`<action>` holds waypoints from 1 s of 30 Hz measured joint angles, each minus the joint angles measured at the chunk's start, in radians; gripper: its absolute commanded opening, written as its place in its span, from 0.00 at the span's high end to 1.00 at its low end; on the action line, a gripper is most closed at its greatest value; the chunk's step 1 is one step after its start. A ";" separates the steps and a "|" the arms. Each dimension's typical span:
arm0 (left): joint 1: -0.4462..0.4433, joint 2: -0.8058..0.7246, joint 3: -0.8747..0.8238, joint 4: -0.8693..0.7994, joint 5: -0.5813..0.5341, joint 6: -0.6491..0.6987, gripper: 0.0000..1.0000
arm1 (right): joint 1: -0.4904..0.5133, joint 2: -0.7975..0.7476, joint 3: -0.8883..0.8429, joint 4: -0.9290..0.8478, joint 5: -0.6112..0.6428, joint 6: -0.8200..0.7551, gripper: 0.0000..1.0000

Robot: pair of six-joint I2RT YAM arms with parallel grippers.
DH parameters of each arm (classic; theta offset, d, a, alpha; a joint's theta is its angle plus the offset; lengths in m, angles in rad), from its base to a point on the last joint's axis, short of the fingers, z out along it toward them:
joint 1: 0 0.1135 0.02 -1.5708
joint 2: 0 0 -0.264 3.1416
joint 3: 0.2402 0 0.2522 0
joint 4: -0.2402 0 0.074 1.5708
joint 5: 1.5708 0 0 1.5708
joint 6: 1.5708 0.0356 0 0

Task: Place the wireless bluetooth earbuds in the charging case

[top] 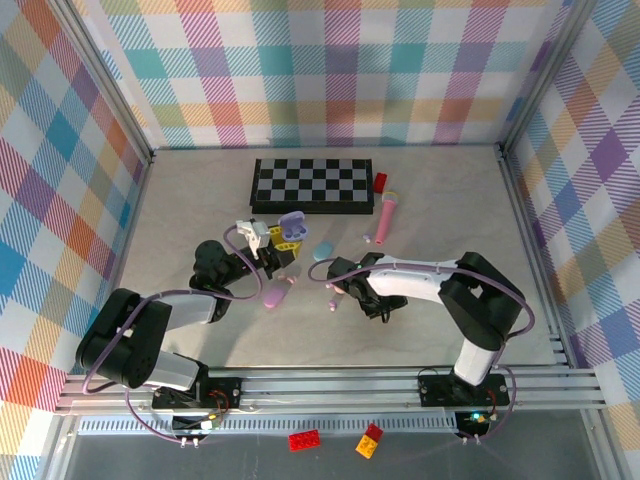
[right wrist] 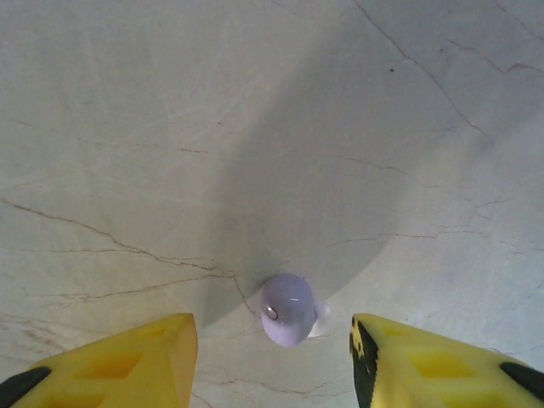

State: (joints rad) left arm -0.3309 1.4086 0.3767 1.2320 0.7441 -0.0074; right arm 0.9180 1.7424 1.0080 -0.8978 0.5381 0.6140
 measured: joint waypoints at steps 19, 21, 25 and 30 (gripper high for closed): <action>0.003 -0.026 0.000 -0.055 0.019 0.027 0.71 | 0.001 0.068 0.033 -0.048 0.031 0.003 0.67; 0.003 -0.026 0.000 -0.056 0.023 0.028 0.71 | 0.001 0.074 0.038 -0.052 0.031 0.004 0.69; 0.003 -0.026 0.000 -0.056 0.026 0.028 0.71 | 0.001 0.081 0.045 -0.057 0.031 0.004 0.74; 0.003 -0.026 0.000 -0.056 0.026 0.031 0.71 | 0.001 0.095 0.054 -0.066 0.034 0.006 0.78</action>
State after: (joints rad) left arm -0.3283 1.3823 0.3767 1.1759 0.7700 0.0231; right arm 0.9188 1.8378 1.0618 -0.9638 0.5724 0.6205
